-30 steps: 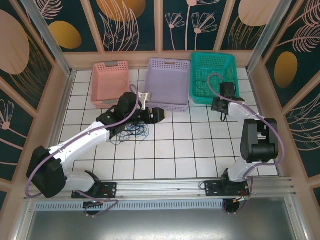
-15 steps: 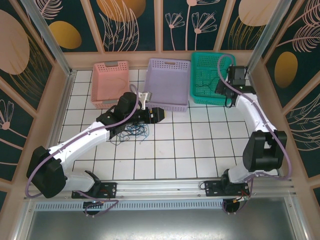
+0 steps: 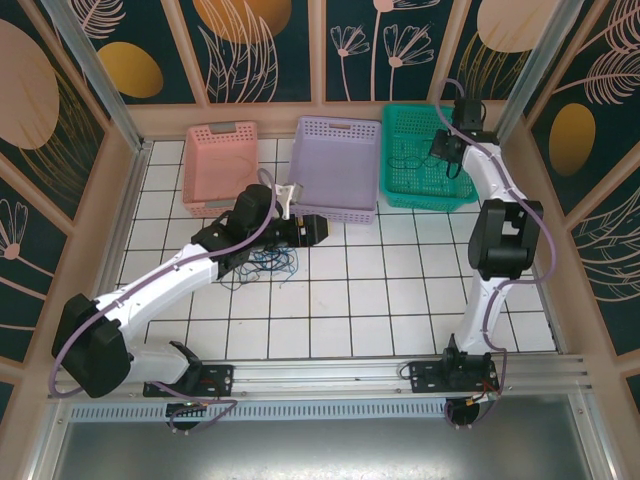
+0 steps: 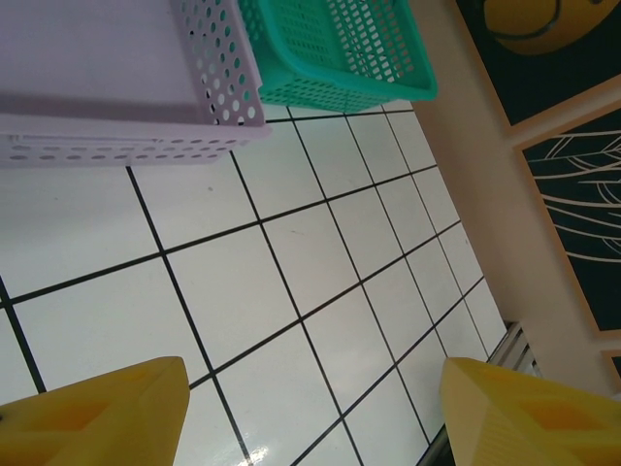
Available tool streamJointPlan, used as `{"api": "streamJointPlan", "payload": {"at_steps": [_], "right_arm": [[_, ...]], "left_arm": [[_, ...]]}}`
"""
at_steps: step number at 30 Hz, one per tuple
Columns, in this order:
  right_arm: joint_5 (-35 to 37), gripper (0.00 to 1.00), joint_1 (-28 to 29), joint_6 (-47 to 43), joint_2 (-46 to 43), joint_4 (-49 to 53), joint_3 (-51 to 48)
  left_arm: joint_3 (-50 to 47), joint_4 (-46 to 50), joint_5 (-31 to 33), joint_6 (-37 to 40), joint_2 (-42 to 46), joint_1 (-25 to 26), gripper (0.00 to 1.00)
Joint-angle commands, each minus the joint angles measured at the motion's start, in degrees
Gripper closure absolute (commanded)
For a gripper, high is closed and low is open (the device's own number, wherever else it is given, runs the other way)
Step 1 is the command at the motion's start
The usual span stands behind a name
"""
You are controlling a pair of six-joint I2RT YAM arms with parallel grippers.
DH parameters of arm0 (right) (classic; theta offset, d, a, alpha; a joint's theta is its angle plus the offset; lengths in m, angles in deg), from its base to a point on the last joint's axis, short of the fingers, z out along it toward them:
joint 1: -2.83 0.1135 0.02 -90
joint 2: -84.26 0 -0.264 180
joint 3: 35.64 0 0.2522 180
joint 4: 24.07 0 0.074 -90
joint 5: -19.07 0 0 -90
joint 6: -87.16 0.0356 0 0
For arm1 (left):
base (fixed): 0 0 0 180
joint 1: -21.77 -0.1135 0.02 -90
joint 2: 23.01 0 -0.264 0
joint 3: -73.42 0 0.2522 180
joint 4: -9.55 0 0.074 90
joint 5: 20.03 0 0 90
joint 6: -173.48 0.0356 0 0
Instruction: Untangle the cables
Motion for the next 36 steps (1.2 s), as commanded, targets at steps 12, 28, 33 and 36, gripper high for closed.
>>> {"api": "streamJointPlan", "payload": {"at_steps": [12, 28, 33, 36], "right_arm": [[-3.09, 0.41, 0.99, 7.64, -3.39, 10.38, -6.23], [4.33, 0.62, 6.02, 4.45, -6.5, 13.06, -16.27], [5.98, 0.62, 6.01, 3.75, -12.56, 12.81, -23.46], [6.96, 0.62, 6.05, 3.37, -15.84, 12.71, -28.07]], "left_arm": [[0.05, 1.77, 2.49, -1.19, 2.36, 0.13, 0.28], [2.05, 6.94, 8.78, -0.93, 4.0, 0.06, 0.24], [2.4, 9.26, 12.16, -1.64, 4.12, -0.02, 0.24], [2.4, 11.48, 15.16, -2.8, 4.08, 0.04, 0.25]]}}
